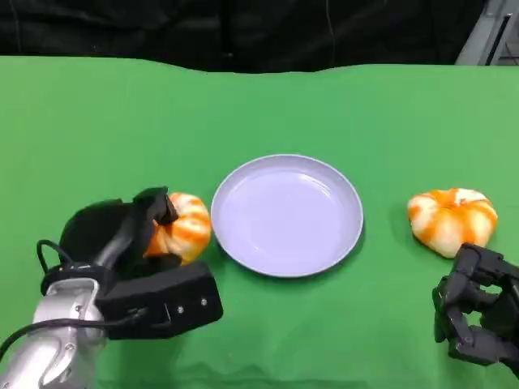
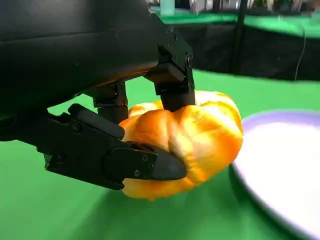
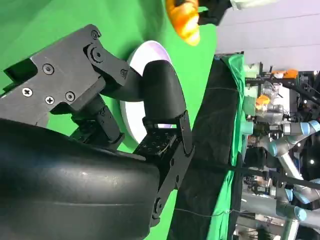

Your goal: Grasp the bread from the table and place it into the plate.

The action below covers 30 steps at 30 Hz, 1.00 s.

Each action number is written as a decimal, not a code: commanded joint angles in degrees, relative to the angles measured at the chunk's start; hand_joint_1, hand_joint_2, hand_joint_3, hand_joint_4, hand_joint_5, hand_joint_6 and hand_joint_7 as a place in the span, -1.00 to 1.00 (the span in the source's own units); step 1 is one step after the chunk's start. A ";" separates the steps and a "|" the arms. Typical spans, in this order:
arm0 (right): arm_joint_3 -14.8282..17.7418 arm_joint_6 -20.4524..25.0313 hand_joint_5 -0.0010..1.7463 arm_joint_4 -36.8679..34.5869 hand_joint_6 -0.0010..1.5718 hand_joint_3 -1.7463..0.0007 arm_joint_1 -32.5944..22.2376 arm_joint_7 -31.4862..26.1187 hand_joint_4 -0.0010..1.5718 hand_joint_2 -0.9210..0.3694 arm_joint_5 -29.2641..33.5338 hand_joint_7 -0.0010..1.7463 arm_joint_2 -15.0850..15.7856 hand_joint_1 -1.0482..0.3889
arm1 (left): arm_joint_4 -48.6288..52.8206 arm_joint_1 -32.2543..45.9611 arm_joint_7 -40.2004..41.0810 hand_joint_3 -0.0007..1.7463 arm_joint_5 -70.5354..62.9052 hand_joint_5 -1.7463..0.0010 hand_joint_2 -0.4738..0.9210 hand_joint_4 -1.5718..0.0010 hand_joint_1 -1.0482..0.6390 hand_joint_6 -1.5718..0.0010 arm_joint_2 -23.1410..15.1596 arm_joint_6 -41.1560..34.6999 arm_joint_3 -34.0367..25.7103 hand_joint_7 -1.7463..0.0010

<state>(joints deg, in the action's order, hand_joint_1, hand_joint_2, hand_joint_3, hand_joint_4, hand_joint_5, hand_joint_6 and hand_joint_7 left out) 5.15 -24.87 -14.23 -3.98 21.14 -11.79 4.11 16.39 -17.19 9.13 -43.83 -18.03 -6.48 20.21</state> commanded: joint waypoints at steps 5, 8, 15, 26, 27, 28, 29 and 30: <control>0.58 0.19 1.00 0.83 0.06 -0.29 -0.22 -0.50 0.19 -0.45 -0.12 0.86 0.63 0.13 | -11.29 1.21 -0.22 -0.76 -3.21 -1.00 1.00 0.26 0.10 0.50 -3.68 -1.79 -2.63 -1.00; 0.53 0.50 1.00 0.76 0.05 -0.28 -0.02 -0.36 0.19 -0.46 -0.17 0.87 0.90 0.13 | -15.20 -0.13 -1.69 -0.77 -3.31 -1.00 1.00 0.26 0.11 0.47 -3.95 -1.33 -3.13 -1.00; 0.49 -0.31 1.00 -0.08 0.05 -0.29 0.23 0.10 0.18 -0.45 -0.42 0.89 0.63 0.15 | -14.07 -6.61 -3.72 -0.68 -4.46 -1.00 0.99 0.24 0.08 0.39 -0.77 -1.09 -0.69 -0.96; -0.27 -0.43 1.00 1.23 0.02 -0.28 -0.65 -0.85 0.17 -0.47 0.68 0.91 0.28 0.16 | -0.23 -16.96 -4.78 -0.85 -0.64 -1.00 1.00 0.27 0.09 0.43 3.95 5.50 2.71 -0.94; -0.30 -0.34 1.00 1.52 0.02 -0.28 -0.84 -0.88 0.17 -0.47 0.61 0.91 0.30 0.16 | 2.51 -18.31 -4.75 -0.86 0.18 -1.00 1.00 0.27 0.09 0.44 4.79 6.86 3.05 -0.94; -0.36 -0.47 1.00 1.76 0.02 -0.32 -1.04 -0.89 0.15 -0.45 0.61 0.90 0.33 0.18 | 5.29 -19.73 -5.01 -0.83 0.89 -1.00 1.00 0.25 0.09 0.44 5.76 7.91 3.45 -0.96; -0.42 -0.56 1.00 1.95 0.02 -0.33 -1.19 -0.91 0.14 -0.44 0.61 0.89 0.36 0.18 | 7.46 -20.83 -5.12 -0.81 1.40 -1.00 1.00 0.24 0.09 0.44 6.44 8.79 3.72 -0.96; -0.47 -0.61 1.00 2.09 0.02 -0.33 -1.29 -0.94 0.14 -0.43 0.62 0.89 0.38 0.19 | 8.96 -21.58 -5.09 -0.80 1.75 -1.00 1.00 0.24 0.09 0.44 6.83 9.44 3.90 -0.97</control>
<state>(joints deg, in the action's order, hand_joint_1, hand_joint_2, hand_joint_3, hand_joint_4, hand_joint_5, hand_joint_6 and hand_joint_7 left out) 4.32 -24.94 -13.32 -4.69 20.42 -10.88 4.12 21.34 -35.98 4.40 -43.27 -12.04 1.16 23.55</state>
